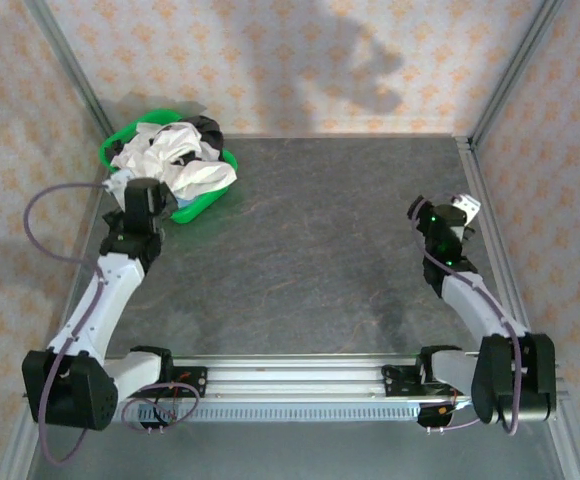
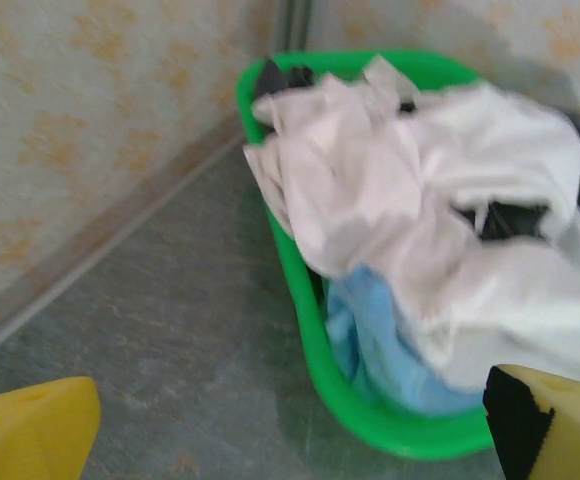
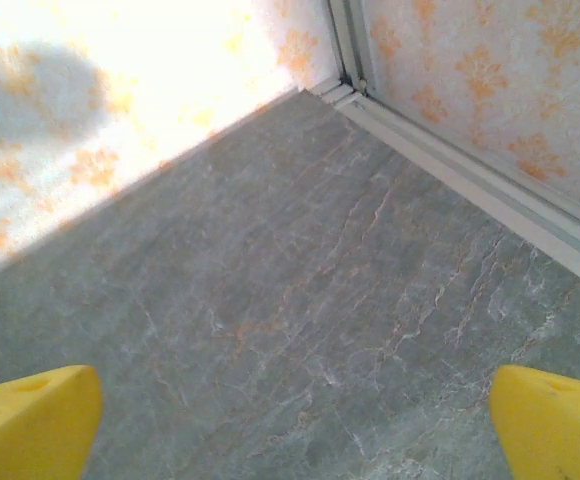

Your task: Fold and stack the t-shirts

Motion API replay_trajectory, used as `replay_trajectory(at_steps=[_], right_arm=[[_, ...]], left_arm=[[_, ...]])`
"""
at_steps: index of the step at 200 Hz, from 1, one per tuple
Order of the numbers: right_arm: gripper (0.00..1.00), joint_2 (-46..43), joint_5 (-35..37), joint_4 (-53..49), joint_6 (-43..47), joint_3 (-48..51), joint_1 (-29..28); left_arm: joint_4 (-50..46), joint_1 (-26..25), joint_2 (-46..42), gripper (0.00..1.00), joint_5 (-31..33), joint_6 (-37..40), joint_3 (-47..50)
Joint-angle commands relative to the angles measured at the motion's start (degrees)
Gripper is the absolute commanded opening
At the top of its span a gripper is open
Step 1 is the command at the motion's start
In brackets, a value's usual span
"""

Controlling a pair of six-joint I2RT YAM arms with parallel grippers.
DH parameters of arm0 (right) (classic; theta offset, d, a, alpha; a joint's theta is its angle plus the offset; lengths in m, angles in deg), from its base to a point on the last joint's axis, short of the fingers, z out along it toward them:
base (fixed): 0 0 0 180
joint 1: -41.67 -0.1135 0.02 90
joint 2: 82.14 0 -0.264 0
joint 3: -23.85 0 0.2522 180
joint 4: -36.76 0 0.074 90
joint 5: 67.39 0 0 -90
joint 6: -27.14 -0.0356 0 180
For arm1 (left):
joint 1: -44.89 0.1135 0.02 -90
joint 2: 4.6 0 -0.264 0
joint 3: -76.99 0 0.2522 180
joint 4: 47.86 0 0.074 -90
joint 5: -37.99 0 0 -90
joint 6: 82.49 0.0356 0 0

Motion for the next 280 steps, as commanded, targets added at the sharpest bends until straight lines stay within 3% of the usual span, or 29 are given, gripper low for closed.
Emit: replay_trajectory(at_steps=[1, 31, 63, 98, 106, 112, 118, 143, 186, 217, 225, 238, 264, 280], right_arm=[[0.99, -0.29, -5.32, -9.78, -2.89, -4.45, -0.47], [0.99, 0.91, -11.79, -12.91, -2.28, -7.48, -1.20], [0.99, 3.44, -18.43, -13.25, 0.21, -8.57, -1.42], [0.99, 7.86, -17.47, -14.77, 0.21, -9.77, -1.69], [0.99, 8.80, -17.70, -15.10, 0.33, -10.21, -1.70], [0.99, 9.54, -18.33, -15.34, 0.57, -10.55, -1.77], [0.99, 10.24, -18.81, -15.51, 0.71, -10.85, -1.73], [0.99, 12.37, -19.06, -16.28, 0.63, -11.91, -1.99], [0.99, 15.37, -18.19, -18.08, 0.17, -13.30, -2.08], [0.99, 17.08, -18.65, -18.93, -0.50, -14.24, -2.42], [0.99, 17.50, -18.76, -19.22, -0.47, -14.39, -2.52], [0.99, 18.09, -18.65, -19.74, -0.61, -14.81, -2.61], [0.99, 18.49, -18.08, -20.53, -0.55, -15.19, -2.79], [0.99, 18.68, -18.03, -20.58, -0.53, -15.28, -2.79]], left_arm=[[-19.78, 0.24, 8.78, 1.00, 2.95, -7.21, -6.64], [-20.38, 0.29, 17.99, 1.00, -8.12, -6.17, -12.94], [-20.24, 1.92, 23.52, 1.00, -14.31, -8.74, -17.72], [-19.76, 3.19, 28.87, 0.99, -17.69, -12.27, -20.12], [-19.05, 3.80, 29.69, 0.88, -18.72, -12.64, -20.17], [-18.69, 4.10, 30.24, 0.68, -18.80, -13.07, -20.24], [-18.65, 4.30, 30.90, 0.59, -18.92, -13.08, -20.38], [-21.14, 4.61, 33.34, 0.51, -18.79, -11.59, -21.83], [-24.62, 7.82, 30.99, 0.22, -17.19, -8.02, -18.06], [-27.95, 13.37, 28.29, 0.27, -15.76, -5.37, -16.89], [-28.83, 14.49, 27.76, 0.33, -15.50, -4.22, -17.11], [-30.59, 15.61, 27.15, 0.56, -13.81, -3.94, -18.28], [-34.72, 14.81, 25.29, 0.72, -11.40, -3.98, -22.21], [-35.75, 9.21, 23.01, 0.78, -8.10, -4.53, -23.68]])
